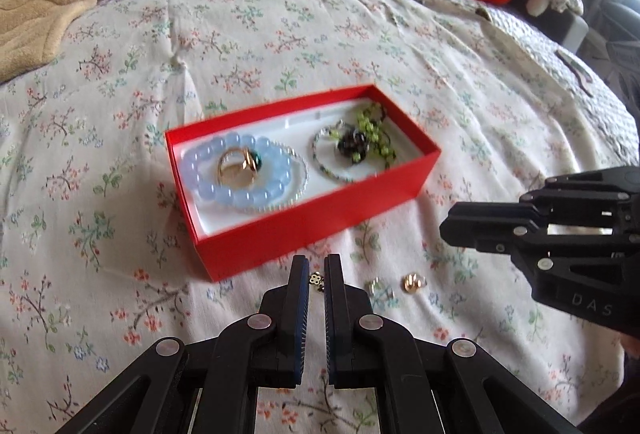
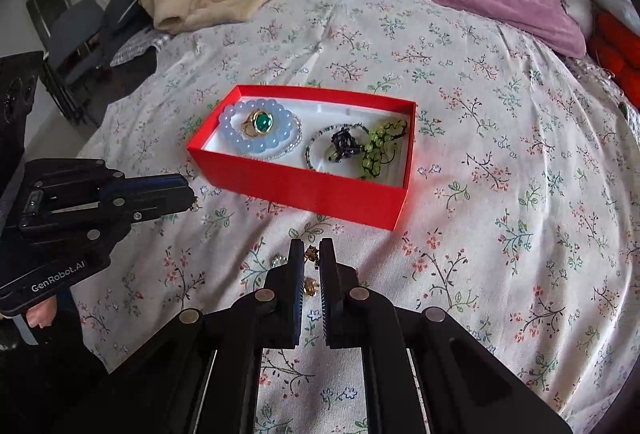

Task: Organize jewelry
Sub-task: 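Carry both earrings into the red box and open both grippers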

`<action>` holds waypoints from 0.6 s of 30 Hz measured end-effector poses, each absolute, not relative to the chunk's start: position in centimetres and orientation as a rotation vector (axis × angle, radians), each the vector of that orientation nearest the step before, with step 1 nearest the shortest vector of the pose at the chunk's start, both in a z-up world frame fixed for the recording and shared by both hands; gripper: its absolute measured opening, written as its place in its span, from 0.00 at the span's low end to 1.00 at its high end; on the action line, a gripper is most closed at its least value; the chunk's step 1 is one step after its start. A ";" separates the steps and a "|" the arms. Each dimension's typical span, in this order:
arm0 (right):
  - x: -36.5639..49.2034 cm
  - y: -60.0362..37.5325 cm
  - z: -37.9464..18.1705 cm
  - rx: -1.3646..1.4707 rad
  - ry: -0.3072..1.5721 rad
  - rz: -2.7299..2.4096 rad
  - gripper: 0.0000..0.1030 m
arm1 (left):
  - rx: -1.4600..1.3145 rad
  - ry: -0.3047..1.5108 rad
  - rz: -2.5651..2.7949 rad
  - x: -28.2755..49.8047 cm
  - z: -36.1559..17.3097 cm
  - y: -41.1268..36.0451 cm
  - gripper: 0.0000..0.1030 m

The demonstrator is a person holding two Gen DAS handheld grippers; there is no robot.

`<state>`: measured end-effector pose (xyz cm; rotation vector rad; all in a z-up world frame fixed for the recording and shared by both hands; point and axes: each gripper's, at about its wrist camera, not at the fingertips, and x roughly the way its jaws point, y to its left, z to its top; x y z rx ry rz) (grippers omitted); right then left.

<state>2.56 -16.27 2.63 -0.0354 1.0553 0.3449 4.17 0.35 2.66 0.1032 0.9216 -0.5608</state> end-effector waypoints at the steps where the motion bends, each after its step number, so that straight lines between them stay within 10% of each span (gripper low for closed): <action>1: 2.9 -16.4 2.9 -0.025 1.052 0.342 0.08 | 0.101 0.917 -0.559 4.5 2.9 0.2 0.02; 18: 8.0 -16.8 4.3 0.095 1.018 0.296 0.08 | 0.013 0.933 -0.535 9.4 2.4 -2.3 0.02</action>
